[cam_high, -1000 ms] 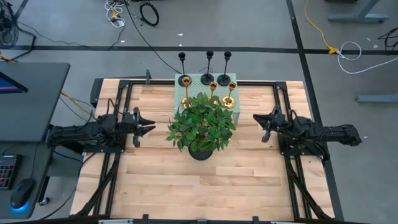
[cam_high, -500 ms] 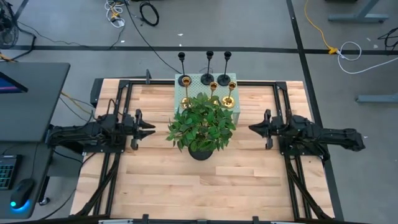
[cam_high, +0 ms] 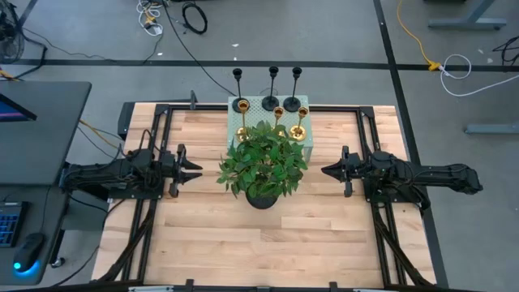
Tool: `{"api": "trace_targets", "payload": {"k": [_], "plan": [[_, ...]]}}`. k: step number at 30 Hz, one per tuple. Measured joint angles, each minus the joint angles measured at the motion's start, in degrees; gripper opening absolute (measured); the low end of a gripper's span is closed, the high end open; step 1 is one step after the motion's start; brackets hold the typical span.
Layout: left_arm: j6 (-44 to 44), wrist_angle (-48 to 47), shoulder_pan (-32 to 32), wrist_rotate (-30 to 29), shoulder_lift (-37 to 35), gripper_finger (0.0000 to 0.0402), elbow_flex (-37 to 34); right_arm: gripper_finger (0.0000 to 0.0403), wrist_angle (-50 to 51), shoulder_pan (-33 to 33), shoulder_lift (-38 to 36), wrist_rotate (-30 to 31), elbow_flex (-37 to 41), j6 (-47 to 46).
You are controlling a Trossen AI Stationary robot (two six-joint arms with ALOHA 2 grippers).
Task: Pick & Place candle stick holders
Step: Return to Home Position
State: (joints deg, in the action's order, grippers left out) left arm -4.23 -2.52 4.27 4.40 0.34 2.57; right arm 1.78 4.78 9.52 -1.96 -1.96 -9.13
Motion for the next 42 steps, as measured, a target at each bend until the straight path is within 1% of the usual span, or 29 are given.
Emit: {"api": "trace_targets", "payload": {"k": [6, 10, 15, 42], "plan": [[2.1, 1.5, 0.0, -7.3, 0.0, 0.0099, -0.2, 0.0022, -0.1, 0.1, 0.0, 0.0, 0.0, -1.1], [1.6, 0.9, 0.0, -7.4, 0.0, 0.0099, -0.2, 0.0022, -0.1, 0.1, 0.0, 0.0, 0.0, -1.0], [-4.0, 0.8, 0.0, -7.1, 0.0, 0.0099, -0.2, 0.0022, -0.1, 0.1, 0.0, 0.0, 0.0, -0.9], [-4.1, 1.0, 0.0, -7.1, 0.0, 0.0099, -0.1, 0.0022, -0.1, 0.1, 0.0, 0.0, 0.0, -0.9]]}}
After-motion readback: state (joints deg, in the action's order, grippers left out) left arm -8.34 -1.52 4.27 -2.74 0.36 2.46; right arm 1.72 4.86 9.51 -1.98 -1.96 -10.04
